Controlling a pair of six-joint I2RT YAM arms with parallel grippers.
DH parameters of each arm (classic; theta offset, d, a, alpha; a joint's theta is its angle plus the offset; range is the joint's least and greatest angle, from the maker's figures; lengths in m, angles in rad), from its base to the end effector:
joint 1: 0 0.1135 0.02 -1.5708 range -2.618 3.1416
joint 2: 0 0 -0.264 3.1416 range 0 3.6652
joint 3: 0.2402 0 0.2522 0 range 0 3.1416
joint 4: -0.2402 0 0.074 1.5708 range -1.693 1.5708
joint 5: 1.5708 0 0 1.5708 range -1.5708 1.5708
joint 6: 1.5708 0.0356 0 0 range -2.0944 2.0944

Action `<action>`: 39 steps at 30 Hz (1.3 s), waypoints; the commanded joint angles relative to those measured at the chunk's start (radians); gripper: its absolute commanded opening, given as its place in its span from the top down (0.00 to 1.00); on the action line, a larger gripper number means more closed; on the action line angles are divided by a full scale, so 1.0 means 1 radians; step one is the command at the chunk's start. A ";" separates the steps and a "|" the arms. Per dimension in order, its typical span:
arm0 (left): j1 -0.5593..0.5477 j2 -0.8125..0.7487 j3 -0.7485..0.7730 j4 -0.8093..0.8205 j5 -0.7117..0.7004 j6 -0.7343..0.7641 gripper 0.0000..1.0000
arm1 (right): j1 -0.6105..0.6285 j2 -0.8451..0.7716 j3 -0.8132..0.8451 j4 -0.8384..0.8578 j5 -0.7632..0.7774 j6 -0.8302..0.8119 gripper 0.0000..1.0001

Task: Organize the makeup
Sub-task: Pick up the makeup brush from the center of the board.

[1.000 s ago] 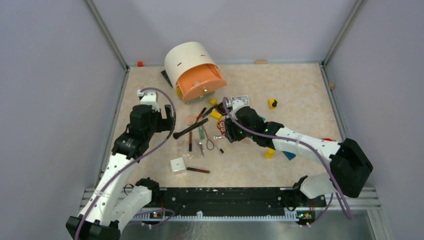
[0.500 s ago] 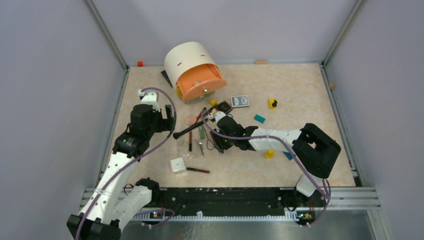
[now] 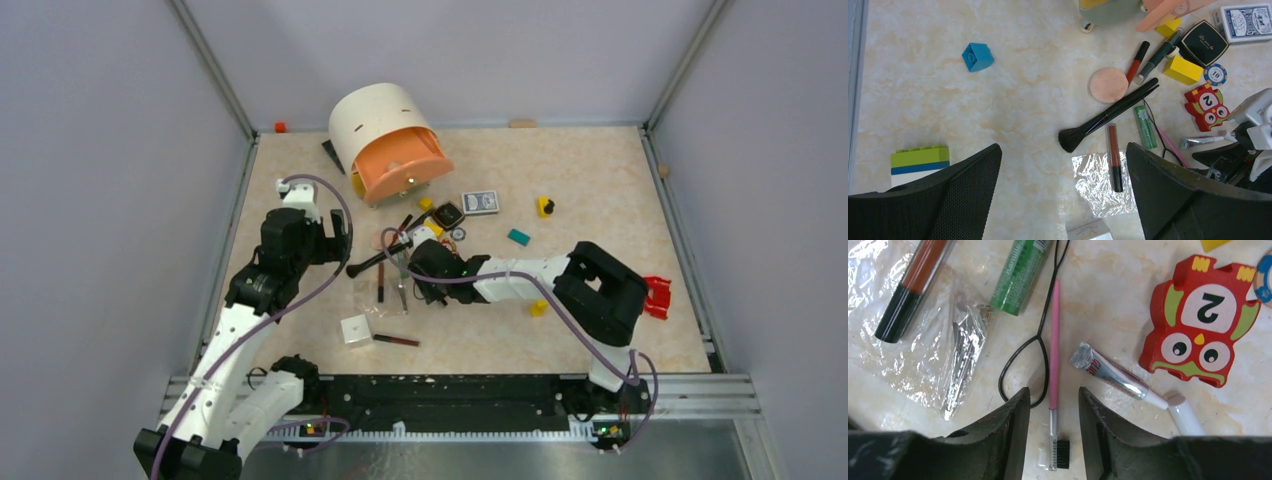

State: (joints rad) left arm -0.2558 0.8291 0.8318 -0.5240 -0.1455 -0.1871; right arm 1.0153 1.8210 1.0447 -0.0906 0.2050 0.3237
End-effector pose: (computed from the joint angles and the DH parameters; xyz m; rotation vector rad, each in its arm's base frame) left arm 0.1766 -0.0408 0.3144 -0.0163 2.0881 -0.1169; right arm 0.2027 0.3128 0.1575 -0.7415 2.3307 0.3599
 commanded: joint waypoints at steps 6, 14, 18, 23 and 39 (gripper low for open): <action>0.006 -0.009 -0.006 0.042 0.010 0.008 0.01 | 0.050 0.044 0.068 -0.086 0.064 -0.028 0.89; 0.006 -0.009 -0.006 0.042 0.011 0.008 0.01 | 0.051 -0.172 -0.007 -0.081 0.081 -0.044 1.00; 0.006 -0.011 -0.005 0.042 0.009 0.008 0.01 | 0.050 -0.268 -0.022 -0.104 0.063 -0.096 1.00; 0.007 -0.016 -0.006 0.041 0.005 0.008 0.01 | 0.050 -0.339 -0.040 -0.151 0.038 -0.186 1.00; 0.009 -0.025 -0.005 0.038 -0.013 0.005 0.01 | 0.013 -0.676 -0.065 0.054 -0.258 -1.240 1.00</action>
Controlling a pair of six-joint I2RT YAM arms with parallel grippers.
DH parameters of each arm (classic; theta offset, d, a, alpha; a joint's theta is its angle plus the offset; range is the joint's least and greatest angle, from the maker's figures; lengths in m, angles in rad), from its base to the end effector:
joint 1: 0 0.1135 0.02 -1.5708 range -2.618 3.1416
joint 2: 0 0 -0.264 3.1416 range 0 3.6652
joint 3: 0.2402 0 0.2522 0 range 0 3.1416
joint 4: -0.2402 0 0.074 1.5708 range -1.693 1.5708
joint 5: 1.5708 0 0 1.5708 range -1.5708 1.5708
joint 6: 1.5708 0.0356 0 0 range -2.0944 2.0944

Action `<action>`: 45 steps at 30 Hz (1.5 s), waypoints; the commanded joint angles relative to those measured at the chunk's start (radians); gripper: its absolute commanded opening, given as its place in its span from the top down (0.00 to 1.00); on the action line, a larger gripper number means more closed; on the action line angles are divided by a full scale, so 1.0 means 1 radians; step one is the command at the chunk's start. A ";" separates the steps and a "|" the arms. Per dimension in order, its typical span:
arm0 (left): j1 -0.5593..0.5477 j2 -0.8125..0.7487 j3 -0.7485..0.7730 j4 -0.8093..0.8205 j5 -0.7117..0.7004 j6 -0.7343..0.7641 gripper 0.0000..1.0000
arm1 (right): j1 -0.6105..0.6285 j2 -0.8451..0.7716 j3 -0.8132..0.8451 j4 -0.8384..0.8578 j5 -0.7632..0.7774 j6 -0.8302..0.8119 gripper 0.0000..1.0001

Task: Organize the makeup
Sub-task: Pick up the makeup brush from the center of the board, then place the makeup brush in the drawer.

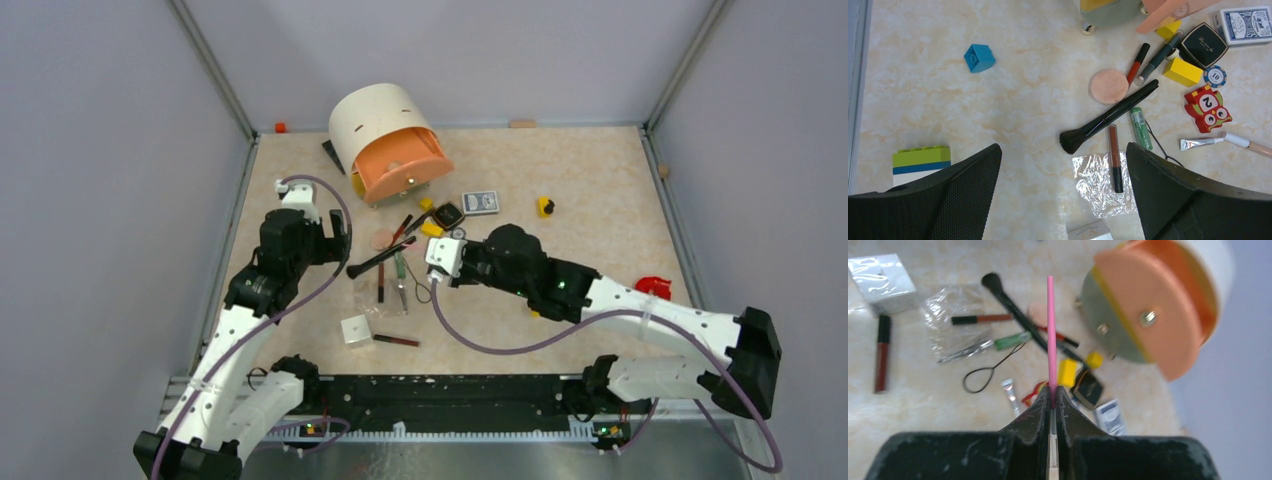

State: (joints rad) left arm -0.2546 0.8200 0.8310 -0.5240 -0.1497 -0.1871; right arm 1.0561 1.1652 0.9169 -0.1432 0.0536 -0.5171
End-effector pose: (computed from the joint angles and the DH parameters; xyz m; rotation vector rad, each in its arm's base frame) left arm 0.1749 -0.0400 0.3156 -0.0209 2.0794 -0.1140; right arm 0.1342 0.2335 0.3122 -1.3722 1.4189 0.3006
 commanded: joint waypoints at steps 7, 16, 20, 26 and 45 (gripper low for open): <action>0.008 -0.019 -0.004 0.038 -0.010 0.005 0.01 | -0.237 0.157 0.448 -0.201 -0.443 -0.709 1.00; 0.009 -0.025 -0.004 0.038 -0.013 0.005 0.01 | -0.344 0.572 1.100 -0.727 -0.593 -0.931 1.00; 0.011 -0.025 -0.003 0.038 -0.013 0.005 0.01 | -0.358 0.695 1.251 -0.757 -0.610 -0.931 1.00; 0.012 -0.025 -0.005 0.039 -0.010 0.005 0.01 | -0.367 0.827 1.375 -0.710 -0.611 -0.898 1.00; 0.015 -0.017 -0.006 0.045 0.014 0.008 0.01 | -0.388 0.907 1.377 -0.458 -0.559 -0.798 0.76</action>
State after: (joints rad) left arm -0.2447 0.8089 0.8299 -0.5236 -0.1459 -0.1871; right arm 0.6765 2.1147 2.2597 -0.7074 -0.4881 -1.3483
